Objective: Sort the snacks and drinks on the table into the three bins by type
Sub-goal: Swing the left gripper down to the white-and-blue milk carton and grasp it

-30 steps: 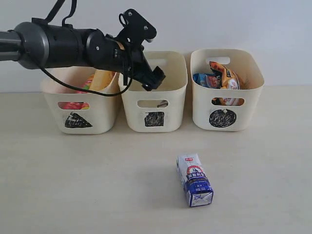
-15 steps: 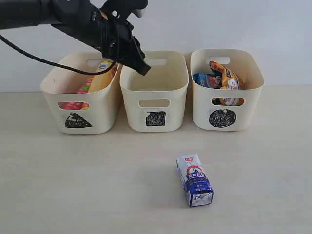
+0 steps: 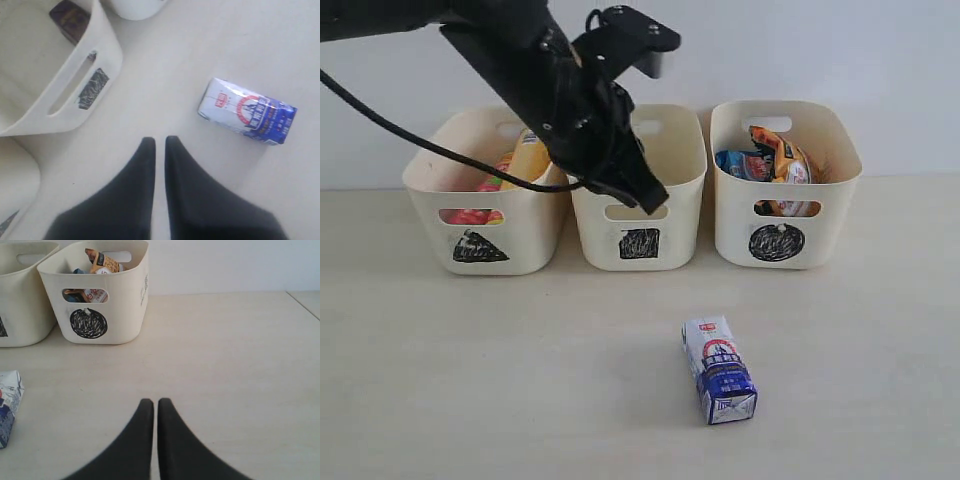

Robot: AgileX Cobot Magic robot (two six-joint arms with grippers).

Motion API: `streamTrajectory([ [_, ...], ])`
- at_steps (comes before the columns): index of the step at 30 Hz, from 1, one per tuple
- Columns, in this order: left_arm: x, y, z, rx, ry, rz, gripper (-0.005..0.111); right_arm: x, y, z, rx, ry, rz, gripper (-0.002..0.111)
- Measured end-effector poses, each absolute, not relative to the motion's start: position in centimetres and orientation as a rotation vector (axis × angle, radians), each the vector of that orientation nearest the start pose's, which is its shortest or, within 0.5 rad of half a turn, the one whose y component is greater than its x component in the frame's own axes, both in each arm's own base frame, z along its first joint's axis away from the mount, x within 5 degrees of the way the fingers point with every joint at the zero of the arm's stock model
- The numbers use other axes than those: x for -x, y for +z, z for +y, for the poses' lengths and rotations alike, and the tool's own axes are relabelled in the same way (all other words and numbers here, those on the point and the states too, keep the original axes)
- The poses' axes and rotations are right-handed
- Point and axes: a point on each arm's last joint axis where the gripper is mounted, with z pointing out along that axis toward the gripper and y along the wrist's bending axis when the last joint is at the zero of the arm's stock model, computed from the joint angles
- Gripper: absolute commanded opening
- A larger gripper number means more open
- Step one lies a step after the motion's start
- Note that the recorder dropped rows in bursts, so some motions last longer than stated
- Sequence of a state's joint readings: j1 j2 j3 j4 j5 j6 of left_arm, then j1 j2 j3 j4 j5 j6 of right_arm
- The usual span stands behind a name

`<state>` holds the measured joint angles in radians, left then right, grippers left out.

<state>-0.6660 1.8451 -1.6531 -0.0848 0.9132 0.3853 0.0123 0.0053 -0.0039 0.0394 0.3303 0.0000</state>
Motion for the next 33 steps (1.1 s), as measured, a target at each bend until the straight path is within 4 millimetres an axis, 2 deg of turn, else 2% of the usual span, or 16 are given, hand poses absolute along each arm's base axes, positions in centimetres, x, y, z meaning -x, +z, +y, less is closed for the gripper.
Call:
streamTrajectory([
  [5,-29.8,30.2,-28.6,-1.226,-0.132,2.292,0.004,-5.4,18.4,0.2,-0.014,0.047,1.815,0.0],
  [11,-28.2,30.2,-30.1,-1.066,-0.182,2.371,0.004,-5.4,18.4,0.2,-0.014,0.047,1.815,0.0],
  [17,-28.0,30.1,-30.3,-0.885,-0.251,2.462,0.004,-5.4,18.4,0.2,-0.014,0.047,1.815,0.0],
  [21,-27.9,28.8,-31.1,-0.84,-0.336,2.538,0.005,-5.4,18.4,0.2,-0.014,0.047,1.815,0.0],
  [23,-27.8,27.9,-31.6,-0.832,-0.371,2.576,0.014,-5.4,18.4,0.2,-0.014,0.047,1.815,0.0],
  [25,-27.8,27.1,-31.9,-0.839,-0.384,2.606,0.028,-5.4,18.4,0.2,-0.014,0.047,1.815,0.0],
  [28,-27.8,26.1,-32.2,-0.858,-0.376,2.638,0.059,-5.4,18.4,0.2,-0.014,0.047,1.815,0.0],
  [29,-27.9,25.9,-32.3,-0.861,-0.376,2.647,0.075,-5.4,18.4,0.2,-0.014,0.047,1.815,0.0],
  [32,-27.9,24.9,-32.6,-0.859,-0.387,2.687,0.107,-5.4,18.4,0.2,-0.015,0.049,1.815,0.0],
  [33,-27.9,24.3,-32.8,-0.856,-0.395,2.709,0.109,-5.4,18.4,0.2,-0.015,0.049,1.815,0.0],
])
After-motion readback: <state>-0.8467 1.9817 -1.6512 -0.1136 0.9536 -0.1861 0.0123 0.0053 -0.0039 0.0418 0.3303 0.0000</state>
